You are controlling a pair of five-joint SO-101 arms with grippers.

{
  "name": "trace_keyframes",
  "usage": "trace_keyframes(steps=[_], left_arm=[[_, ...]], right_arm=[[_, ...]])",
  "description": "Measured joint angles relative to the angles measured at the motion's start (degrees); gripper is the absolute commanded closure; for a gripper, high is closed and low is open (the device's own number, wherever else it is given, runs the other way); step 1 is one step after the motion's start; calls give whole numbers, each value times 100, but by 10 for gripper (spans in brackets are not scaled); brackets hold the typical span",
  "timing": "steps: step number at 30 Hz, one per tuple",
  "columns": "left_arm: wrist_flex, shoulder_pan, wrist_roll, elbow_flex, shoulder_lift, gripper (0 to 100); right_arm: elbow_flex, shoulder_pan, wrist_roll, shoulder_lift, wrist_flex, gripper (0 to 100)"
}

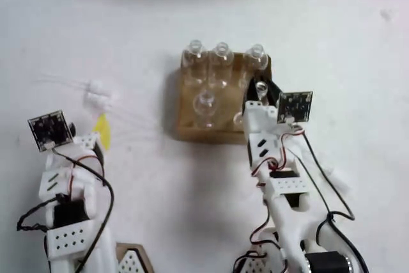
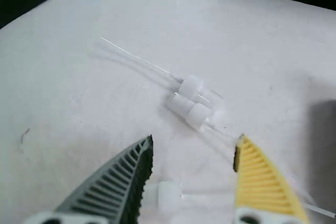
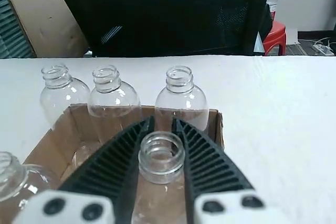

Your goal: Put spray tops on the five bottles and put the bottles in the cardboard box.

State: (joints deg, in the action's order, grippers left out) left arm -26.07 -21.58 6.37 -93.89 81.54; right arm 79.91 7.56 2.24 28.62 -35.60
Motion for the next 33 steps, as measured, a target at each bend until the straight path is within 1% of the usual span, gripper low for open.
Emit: trace_keyframes(steps=[4,7,16,20,23,28,33], left_arm=[[0,0,-35,0,0,762],[0,0,-35,0,0,762],[0,0,-35,0,0,762],[0,0,-35,0,0,762],[0,0,-35,0,0,762],[0,0,-35,0,0,762],[0,0,-35,0,0,762]], right_arm=[[88,158,0,0,0,851],[185,281,0,0,0,851],[220,299,0,0,0,843],[220,299,0,0,0,777],[220,299,0,0,35,745],[220,387,0,185,448,741],[220,413,0,1002,1204,741]])
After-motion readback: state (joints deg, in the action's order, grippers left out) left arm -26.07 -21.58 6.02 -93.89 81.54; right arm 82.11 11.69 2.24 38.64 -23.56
